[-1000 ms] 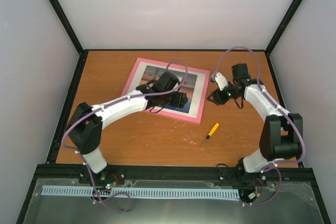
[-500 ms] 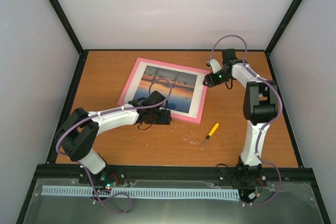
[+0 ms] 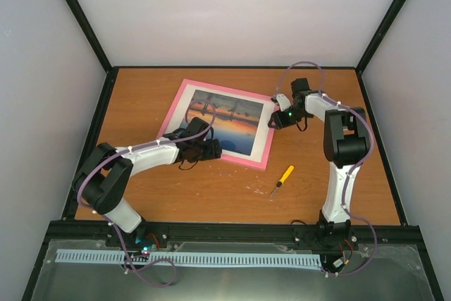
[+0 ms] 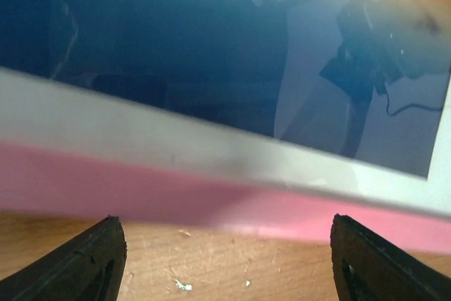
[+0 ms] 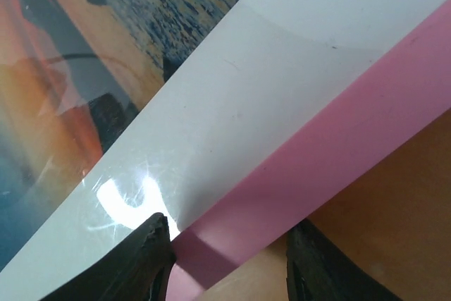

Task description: Take the photo out of the frame

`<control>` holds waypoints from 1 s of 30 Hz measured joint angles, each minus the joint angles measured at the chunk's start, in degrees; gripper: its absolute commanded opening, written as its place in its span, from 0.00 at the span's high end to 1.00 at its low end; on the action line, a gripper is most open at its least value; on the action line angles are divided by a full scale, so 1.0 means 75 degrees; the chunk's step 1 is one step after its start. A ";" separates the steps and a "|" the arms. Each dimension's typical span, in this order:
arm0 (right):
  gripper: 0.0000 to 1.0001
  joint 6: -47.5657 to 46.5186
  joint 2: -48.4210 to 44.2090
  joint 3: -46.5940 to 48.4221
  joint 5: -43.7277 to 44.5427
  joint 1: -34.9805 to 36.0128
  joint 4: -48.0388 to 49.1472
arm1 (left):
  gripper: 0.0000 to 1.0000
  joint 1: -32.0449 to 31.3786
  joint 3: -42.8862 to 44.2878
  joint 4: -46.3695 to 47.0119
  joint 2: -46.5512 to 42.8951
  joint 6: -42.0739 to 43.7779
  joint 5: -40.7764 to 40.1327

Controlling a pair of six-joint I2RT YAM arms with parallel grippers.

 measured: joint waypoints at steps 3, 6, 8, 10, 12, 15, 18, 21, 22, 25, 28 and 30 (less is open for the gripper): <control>0.61 0.0076 -0.0463 -0.0673 -0.0006 0.0122 0.0265 | 0.21 0.0117 0.0029 -0.0006 0.0038 0.0020 -0.0093; 0.62 0.0012 -0.0857 -0.1250 -0.0093 0.0265 0.0224 | 0.21 0.0224 0.0050 0.0020 0.0038 0.0029 -0.0119; 0.63 0.0003 -0.1049 -0.1542 -0.0137 0.0367 0.0216 | 0.21 0.0361 0.0050 0.0090 0.0047 0.0035 -0.0175; 0.65 -0.0003 -0.1174 -0.1757 -0.0245 0.0469 0.0198 | 0.22 0.0519 0.0050 0.0131 0.0058 0.0067 -0.0265; 0.65 0.0003 -0.1250 -0.1909 -0.0376 0.0565 0.0163 | 0.23 0.0595 0.0050 0.0143 0.0067 0.0128 -0.0347; 0.60 0.0000 -0.1303 -0.2014 -0.0510 0.0632 0.0085 | 0.23 0.0644 0.0050 0.0137 0.0079 0.0262 -0.0487; 0.53 -0.0073 -0.1475 -0.2151 -0.0402 0.0694 -0.0073 | 0.23 0.0644 0.0047 0.0117 0.0067 0.0417 -0.0571; 0.49 -0.0227 -0.2049 -0.2401 0.0143 0.0822 -0.0323 | 0.22 0.0644 -0.0044 -0.0035 -0.0119 0.0539 -0.0676; 0.49 -0.0283 -0.2273 -0.2436 0.0303 0.0901 -0.0388 | 0.22 0.0644 -0.0085 -0.0134 -0.0251 0.0589 -0.0737; 0.50 -0.0708 -0.3095 -0.2430 0.0644 0.1393 -0.0463 | 0.22 0.0644 -0.0137 -0.0344 -0.0726 0.0761 -0.0833; 0.51 -0.1131 -0.3488 -0.2404 0.0702 0.2020 -0.0463 | 0.22 0.0644 -0.0137 -0.0428 -0.1166 0.0988 -0.0825; 0.52 -0.1486 -0.3436 -0.2387 0.0758 0.2626 -0.0478 | 0.33 0.0644 -0.0140 -0.0478 -0.1521 0.1230 -0.0816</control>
